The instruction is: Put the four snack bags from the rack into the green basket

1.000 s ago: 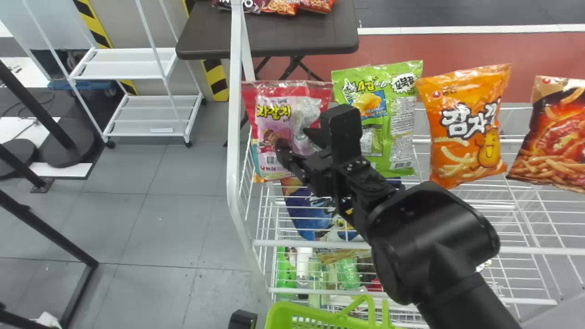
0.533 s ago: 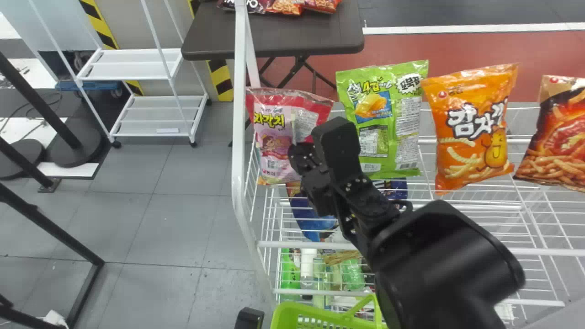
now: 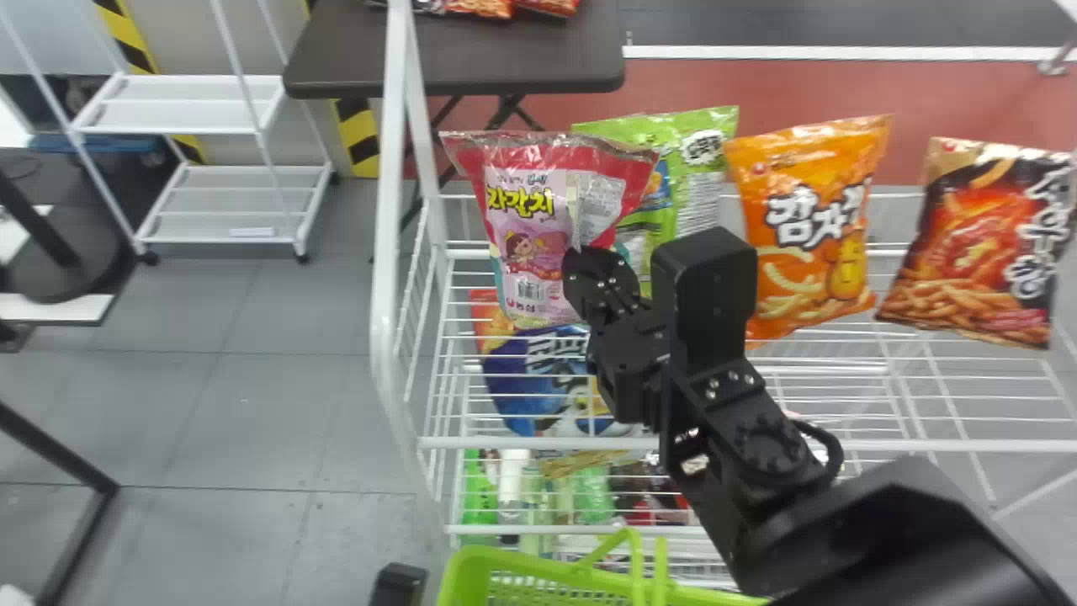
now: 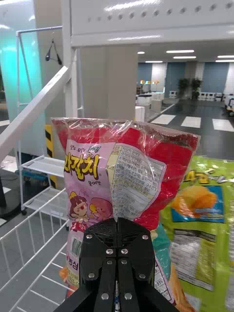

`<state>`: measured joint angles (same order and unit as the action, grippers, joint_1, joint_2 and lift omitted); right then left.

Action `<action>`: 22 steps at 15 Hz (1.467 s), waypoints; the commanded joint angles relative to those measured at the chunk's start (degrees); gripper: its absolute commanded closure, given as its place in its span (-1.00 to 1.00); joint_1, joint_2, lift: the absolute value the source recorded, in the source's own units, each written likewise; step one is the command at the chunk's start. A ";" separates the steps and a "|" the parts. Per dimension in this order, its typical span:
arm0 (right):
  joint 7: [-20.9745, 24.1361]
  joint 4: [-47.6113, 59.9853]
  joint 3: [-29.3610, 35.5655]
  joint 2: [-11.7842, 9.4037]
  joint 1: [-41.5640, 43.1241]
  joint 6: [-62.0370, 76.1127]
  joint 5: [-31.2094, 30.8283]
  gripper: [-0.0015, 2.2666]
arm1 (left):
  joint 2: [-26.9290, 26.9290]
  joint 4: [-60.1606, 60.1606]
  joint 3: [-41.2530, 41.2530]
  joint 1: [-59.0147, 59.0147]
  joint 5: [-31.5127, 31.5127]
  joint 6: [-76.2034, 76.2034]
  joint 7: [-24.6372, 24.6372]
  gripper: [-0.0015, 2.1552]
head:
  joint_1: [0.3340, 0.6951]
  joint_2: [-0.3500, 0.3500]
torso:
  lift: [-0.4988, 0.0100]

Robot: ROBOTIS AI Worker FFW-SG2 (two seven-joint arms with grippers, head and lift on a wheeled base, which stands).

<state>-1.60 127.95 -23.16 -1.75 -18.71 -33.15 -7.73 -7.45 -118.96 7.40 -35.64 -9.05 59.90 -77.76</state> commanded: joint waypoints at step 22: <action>-3.49 22.26 13.76 -9.06 -32.36 -36.59 15.64 0.86 | 1.47 1.01 -2.39 0.05 -1.15 -7.20 1.30 0.75 | 1.00 -1.00 | 0.93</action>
<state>-5.10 151.34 -8.36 -10.86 -51.40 -69.50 7.39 -6.11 -117.99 4.95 -35.70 -10.34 52.69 -76.45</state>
